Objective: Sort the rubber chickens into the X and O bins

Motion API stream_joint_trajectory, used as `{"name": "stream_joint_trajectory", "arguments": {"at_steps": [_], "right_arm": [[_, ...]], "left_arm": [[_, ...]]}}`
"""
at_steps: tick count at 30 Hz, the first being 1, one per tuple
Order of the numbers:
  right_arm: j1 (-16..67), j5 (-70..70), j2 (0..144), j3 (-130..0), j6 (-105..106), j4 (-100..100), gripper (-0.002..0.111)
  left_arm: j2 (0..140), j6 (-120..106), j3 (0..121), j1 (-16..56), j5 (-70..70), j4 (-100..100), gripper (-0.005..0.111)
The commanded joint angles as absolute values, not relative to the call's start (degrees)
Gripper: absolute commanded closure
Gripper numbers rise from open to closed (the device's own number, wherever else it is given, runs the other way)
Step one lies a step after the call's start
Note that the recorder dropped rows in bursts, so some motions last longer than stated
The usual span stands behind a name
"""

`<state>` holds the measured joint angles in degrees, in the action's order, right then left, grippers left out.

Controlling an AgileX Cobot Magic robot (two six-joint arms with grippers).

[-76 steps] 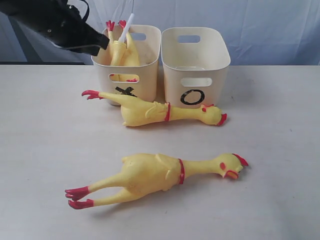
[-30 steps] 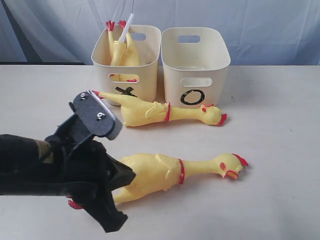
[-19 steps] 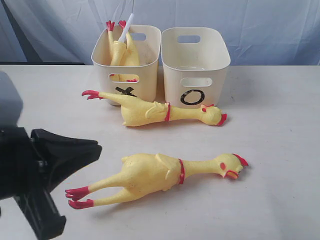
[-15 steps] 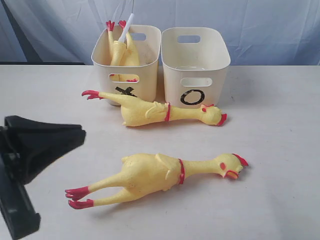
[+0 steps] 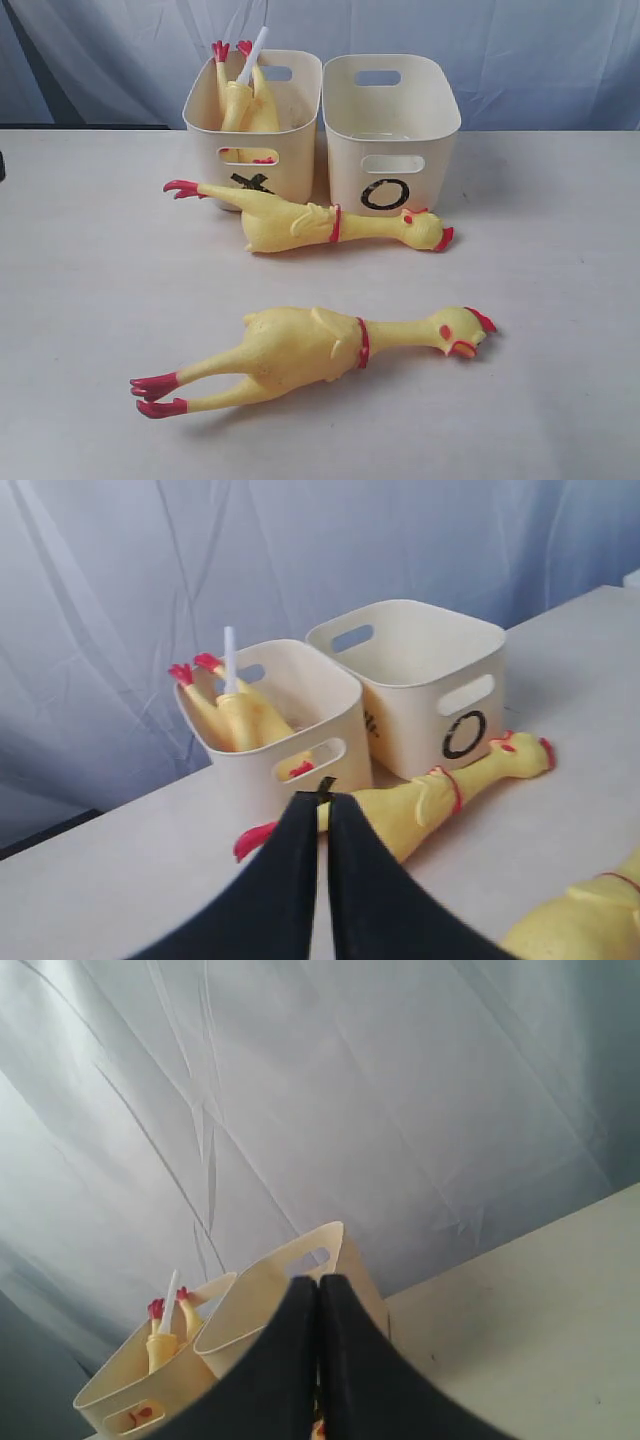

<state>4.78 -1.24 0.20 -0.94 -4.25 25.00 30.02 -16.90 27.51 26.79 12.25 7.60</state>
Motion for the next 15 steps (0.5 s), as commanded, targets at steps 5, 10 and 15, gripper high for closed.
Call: {"name": "stream_joint_trajectory", "arguments": {"at_steps": [5,10,15], "right_arm": [[4.7,5.9,1.6,-8.3,-2.0,24.5,0.108],[4.7,11.1,7.3,-14.2,11.2,24.5,0.108],[6.9,13.7,15.5,-18.9,23.3,24.5,0.108]], "left_arm": [[27.1,-16.2,27.4,21.7,13.0,4.8,0.102],[25.9,-4.5,27.4,18.2,15.2,-4.0,0.102],[24.1,8.5,27.3,15.5,18.3,-13.3,0.102]]}}
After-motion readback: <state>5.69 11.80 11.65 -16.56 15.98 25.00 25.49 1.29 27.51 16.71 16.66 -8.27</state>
